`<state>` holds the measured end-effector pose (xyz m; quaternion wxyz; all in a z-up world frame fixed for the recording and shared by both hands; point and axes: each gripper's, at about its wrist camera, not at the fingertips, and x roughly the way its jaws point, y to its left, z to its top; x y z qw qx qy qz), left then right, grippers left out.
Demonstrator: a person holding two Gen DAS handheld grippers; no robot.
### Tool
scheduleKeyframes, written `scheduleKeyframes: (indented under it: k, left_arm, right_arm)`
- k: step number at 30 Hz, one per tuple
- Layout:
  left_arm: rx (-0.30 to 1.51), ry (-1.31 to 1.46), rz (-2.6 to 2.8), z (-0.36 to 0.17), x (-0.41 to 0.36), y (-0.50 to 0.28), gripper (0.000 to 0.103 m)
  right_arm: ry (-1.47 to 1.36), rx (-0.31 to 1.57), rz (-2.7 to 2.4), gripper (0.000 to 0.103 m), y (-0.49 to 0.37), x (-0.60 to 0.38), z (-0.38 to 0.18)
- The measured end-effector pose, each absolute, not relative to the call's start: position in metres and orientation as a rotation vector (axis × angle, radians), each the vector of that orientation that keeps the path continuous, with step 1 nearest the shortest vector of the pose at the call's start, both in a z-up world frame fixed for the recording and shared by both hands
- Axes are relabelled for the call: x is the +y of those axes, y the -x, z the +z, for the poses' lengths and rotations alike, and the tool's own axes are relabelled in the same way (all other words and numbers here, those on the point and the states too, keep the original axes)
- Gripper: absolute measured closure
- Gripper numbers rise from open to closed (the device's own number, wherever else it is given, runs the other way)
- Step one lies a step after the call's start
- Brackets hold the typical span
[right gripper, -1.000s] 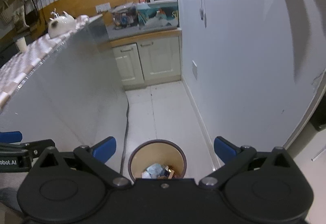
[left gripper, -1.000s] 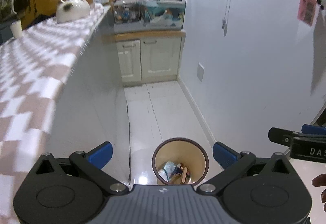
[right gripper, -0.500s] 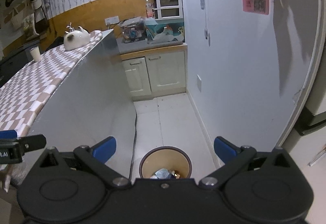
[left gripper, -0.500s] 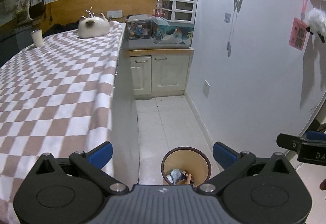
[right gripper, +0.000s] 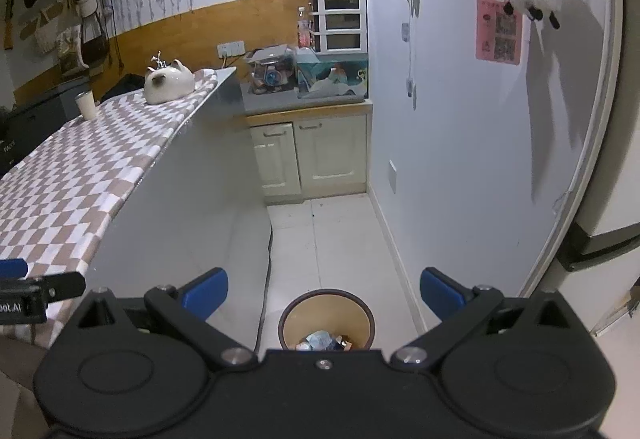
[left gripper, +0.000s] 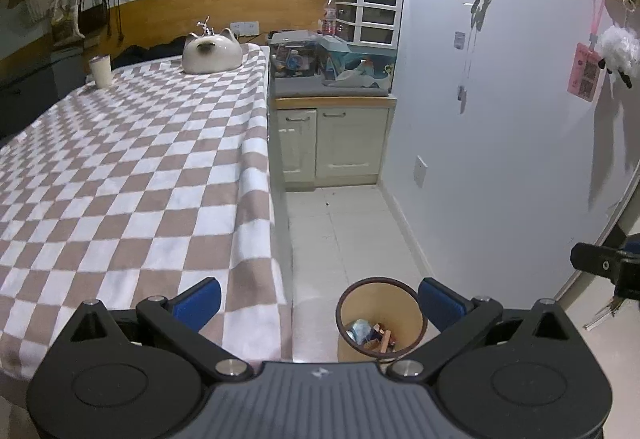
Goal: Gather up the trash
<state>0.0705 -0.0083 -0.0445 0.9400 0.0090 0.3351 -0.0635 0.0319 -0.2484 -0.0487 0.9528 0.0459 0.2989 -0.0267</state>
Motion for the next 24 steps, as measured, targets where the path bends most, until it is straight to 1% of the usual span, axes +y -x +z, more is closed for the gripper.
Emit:
scheduleKeyframes:
  k: [10, 24]
  left_arm:
    - [0.711, 0.004, -0.134, -0.051, 0.007, -0.058, 0.000]
    - [0.716, 0.005, -0.130, -0.048, 0.008, -0.044, 0.000]
  right_arm:
    - [-0.064, 0.644, -0.050, 0.000, -0.019, -0.231, -0.054]
    - [-0.051, 0.632, -0.069, 0.000, 0.006, -0.229, -0.052]
